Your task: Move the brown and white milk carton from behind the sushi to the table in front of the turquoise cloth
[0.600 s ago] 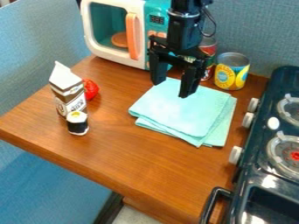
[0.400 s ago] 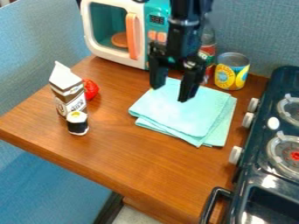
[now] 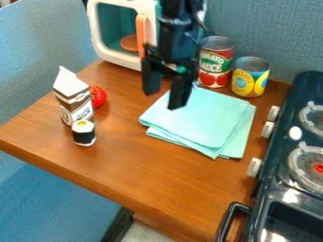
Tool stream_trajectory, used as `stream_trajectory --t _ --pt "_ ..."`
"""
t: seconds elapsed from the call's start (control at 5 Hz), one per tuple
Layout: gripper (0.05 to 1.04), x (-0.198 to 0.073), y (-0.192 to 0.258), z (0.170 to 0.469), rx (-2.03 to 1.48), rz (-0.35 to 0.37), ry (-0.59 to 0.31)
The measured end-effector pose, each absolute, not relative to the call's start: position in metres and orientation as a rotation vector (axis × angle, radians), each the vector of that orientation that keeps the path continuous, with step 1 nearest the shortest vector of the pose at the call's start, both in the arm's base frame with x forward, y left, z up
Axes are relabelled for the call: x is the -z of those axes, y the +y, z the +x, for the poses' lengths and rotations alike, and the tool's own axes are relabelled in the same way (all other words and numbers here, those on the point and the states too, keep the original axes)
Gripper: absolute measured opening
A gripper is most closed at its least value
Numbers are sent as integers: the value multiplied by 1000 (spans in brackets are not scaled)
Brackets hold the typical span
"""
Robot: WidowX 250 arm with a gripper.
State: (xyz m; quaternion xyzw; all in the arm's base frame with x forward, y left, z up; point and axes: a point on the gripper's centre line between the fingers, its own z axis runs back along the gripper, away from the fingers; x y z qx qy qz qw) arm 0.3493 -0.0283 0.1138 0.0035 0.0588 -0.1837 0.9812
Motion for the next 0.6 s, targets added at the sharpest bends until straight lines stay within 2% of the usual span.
stream_trajectory --t 0.4,0.6 --pt "1001 -133 18 332 411 32 103" --pt "1001 -139 50 327 411 15 88"
